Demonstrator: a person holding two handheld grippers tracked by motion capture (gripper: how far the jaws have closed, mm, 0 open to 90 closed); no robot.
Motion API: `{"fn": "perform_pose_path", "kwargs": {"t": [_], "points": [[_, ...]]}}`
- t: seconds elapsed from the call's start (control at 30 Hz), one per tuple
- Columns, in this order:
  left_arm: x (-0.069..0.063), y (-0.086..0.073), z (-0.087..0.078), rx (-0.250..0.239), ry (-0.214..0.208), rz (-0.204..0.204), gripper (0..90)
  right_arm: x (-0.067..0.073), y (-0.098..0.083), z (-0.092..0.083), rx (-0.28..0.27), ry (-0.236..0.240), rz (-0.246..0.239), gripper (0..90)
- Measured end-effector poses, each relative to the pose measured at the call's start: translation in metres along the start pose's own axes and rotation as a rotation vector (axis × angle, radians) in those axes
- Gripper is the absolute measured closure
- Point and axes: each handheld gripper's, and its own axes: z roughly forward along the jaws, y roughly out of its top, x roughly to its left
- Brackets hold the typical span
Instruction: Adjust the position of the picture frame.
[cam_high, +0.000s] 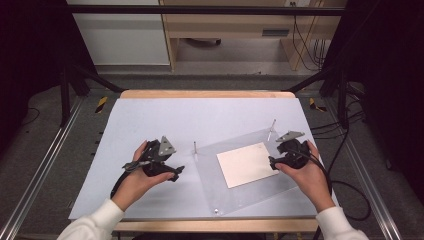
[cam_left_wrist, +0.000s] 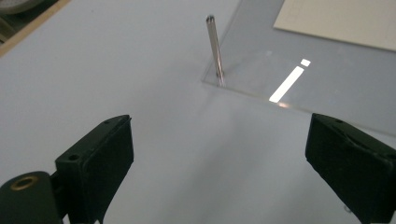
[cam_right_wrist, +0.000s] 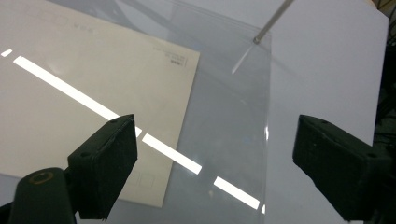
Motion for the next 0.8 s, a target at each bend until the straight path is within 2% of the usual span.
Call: {"fn": "perform_pose_path", "kwargs": {"t": [0.03,0.13,0.2,0.23,0.37,0.43,0.47,0.5,0.57,0.6,0.7,0.77,0.8], "points": [[-0.002,0.009,0.007,-0.005,0.024,0.005,7.7,-0.001,0.006,0.002,0.008,0.005,-0.006,12.0],[-0.005,0.014,0.015,-0.005,0.017,0.0,7.7,-0.005,0.02,0.006,0.042,-0.008,-0.042,13.6],[-0.005,0.018,0.021,0.006,0.014,-0.013,7.7,-0.008,0.027,0.009,0.051,-0.019,-0.061,27.9],[-0.006,0.02,0.027,0.005,0.021,-0.029,7.8,-0.011,0.03,0.011,0.042,-0.022,-0.058,31.6],[-0.009,0.018,0.036,-0.003,0.029,-0.052,9.3,-0.025,0.037,0.021,0.01,-0.031,-0.008,36.6],[-0.009,0.016,0.04,-0.011,0.059,-0.059,10.3,-0.032,0.04,0.026,-0.002,-0.02,0.034,39.5],[-0.008,0.014,0.041,-0.023,0.078,-0.072,10.8,-0.034,0.04,0.029,-0.012,-0.018,0.048,41.8],[-0.006,0.011,0.044,-0.049,0.087,-0.115,12.1,-0.037,0.04,0.031,-0.02,-0.016,0.051,43.1],[-0.003,0.008,0.048,-0.067,0.096,-0.153,14.5,-0.041,0.04,0.037,-0.038,-0.008,0.062,40.9],[-0.003,0.008,0.048,-0.067,0.096,-0.153,16.7,-0.041,0.04,0.037,-0.038,-0.008,0.062,40.9],[-0.001,0.006,0.054,-0.104,0.104,-0.204,22.2,-0.049,0.042,0.049,-0.066,0.008,0.081,39.2],[-0.002,0.006,0.059,-0.118,0.11,-0.218,23.0,-0.05,0.043,0.051,-0.08,0.012,0.093,42.1],[-0.003,0.006,0.061,-0.131,0.113,-0.233,24.0,-0.053,0.044,0.057,-0.111,0.018,0.106,45.4]]}}
